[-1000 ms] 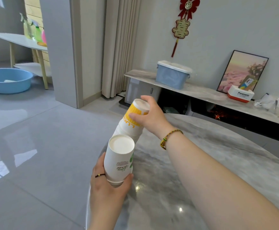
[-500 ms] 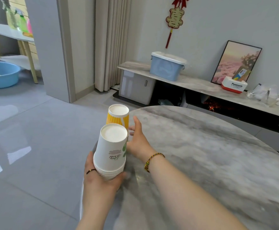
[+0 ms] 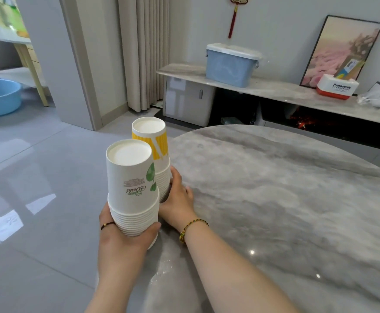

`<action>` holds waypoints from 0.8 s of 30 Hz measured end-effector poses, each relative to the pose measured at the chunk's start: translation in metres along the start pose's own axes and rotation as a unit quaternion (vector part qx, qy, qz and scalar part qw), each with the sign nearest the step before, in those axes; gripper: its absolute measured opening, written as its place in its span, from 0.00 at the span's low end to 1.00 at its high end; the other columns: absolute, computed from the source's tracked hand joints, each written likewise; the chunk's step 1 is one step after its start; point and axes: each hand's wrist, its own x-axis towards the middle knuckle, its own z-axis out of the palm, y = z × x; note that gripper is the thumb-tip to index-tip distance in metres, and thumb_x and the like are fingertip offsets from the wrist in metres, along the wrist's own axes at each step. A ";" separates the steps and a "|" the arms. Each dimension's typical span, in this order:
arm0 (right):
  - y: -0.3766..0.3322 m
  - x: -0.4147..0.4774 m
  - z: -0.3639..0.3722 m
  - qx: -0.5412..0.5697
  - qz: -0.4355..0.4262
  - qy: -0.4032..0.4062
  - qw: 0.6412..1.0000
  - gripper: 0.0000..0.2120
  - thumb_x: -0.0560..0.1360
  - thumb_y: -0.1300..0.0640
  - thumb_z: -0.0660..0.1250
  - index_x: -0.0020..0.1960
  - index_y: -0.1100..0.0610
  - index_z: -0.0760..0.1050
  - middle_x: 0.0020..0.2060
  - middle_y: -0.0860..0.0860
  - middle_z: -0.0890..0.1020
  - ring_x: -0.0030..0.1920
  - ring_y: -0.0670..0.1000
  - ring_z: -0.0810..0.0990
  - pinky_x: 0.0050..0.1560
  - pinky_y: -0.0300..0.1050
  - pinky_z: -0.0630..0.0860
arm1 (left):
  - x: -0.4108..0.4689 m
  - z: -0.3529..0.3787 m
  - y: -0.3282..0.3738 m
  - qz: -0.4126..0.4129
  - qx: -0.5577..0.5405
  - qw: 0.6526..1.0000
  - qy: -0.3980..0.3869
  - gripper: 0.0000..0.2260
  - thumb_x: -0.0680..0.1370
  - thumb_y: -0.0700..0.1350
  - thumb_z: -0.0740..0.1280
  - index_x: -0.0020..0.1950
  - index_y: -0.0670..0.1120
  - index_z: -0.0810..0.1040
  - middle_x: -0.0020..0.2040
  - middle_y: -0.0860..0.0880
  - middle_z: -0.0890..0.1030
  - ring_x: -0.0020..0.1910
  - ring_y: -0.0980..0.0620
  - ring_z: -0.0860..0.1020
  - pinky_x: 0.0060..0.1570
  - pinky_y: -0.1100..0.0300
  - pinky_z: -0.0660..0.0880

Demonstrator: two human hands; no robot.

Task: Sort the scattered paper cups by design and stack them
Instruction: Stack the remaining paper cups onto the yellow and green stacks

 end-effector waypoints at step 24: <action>0.032 -0.005 -0.046 -0.139 0.016 -0.061 0.988 0.32 0.70 0.55 0.66 0.70 0.54 0.57 0.70 0.53 0.65 0.70 0.55 0.60 0.72 0.48 0.57 | 0.045 0.033 -0.022 0.034 0.161 0.986 0.029 0.46 0.67 0.50 0.73 0.73 0.48 0.45 0.76 0.49 0.55 0.71 0.46 0.61 0.64 0.48 0.65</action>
